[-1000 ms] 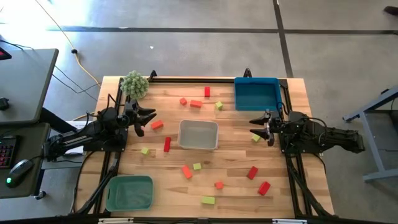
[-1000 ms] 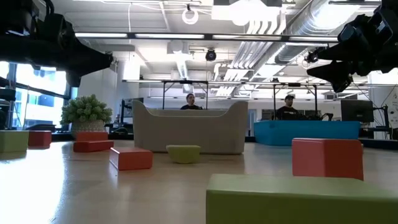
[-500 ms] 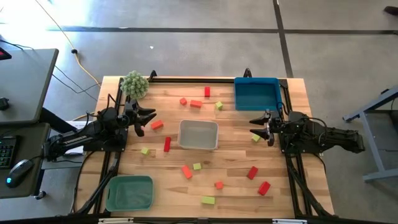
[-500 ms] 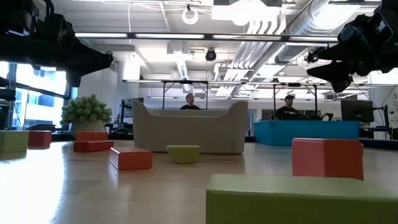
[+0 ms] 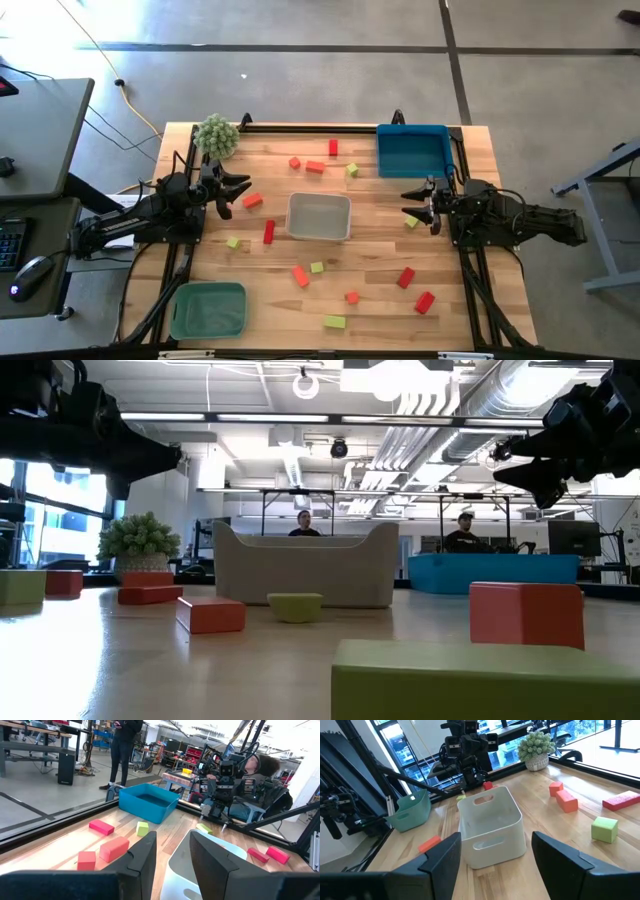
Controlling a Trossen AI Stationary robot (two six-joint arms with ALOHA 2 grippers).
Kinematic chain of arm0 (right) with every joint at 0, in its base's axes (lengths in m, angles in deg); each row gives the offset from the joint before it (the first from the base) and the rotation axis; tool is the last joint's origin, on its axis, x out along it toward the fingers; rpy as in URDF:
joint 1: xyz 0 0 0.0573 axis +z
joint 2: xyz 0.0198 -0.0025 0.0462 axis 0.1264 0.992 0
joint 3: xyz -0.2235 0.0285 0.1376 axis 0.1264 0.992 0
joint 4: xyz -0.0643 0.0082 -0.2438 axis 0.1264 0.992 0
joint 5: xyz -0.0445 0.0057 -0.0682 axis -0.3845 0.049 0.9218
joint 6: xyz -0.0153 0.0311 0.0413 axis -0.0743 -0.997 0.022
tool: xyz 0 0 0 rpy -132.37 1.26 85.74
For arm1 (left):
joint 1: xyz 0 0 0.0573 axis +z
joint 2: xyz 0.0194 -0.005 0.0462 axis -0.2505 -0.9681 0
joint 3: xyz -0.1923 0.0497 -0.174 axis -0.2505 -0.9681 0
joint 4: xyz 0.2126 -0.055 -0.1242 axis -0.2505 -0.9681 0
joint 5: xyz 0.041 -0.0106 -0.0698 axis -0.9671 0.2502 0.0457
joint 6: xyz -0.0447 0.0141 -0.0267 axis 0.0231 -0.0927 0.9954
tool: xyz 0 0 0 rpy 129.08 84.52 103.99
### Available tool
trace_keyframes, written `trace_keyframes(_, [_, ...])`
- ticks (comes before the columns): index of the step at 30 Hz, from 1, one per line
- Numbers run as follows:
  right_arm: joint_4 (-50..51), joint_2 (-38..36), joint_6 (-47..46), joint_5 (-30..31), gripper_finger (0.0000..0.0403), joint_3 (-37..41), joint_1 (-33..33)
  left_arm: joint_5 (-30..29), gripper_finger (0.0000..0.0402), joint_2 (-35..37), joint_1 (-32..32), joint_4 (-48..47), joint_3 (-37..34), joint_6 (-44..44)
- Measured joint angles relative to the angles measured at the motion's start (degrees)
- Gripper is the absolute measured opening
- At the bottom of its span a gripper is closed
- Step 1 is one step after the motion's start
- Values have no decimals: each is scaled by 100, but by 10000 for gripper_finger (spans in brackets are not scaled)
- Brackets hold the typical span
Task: Sort & place blocks by color
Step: Put the green block into the blue bin
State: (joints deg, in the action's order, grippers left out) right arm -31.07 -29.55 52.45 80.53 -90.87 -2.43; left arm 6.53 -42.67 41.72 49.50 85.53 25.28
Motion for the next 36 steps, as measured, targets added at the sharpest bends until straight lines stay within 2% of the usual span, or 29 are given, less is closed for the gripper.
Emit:
trace_keyframes(5, [-11, 0, -103, 9, 232, 0, 0, 0, 106, 2, 0, 0, 1, 0])
trace_keyframes(12, [-219, 2, -1231, 611, 232, 9, -1, -1, 106, 1, -1, 0, 0, 2])
trace_keyframes(17, [-321, 2, -1915, 660, 232, 9, 0, -1, 106, 0, 0, 1, 1, 0])
trace_keyframes(21, [-838, 2, -2456, 763, 232, 9, 0, 0, 106, 0, -2, 0, -1, 1])
trace_keyframes(29, [-2401, 2, -2570, 1010, 232, -58, 0, 0, 106, 2, 0, 0, 1, 0])
trace_keyframes(36, [-1775, 147, -2222, 1227, 232, -965, 0, 0, 106, 1, 0, 0, 1, 0])
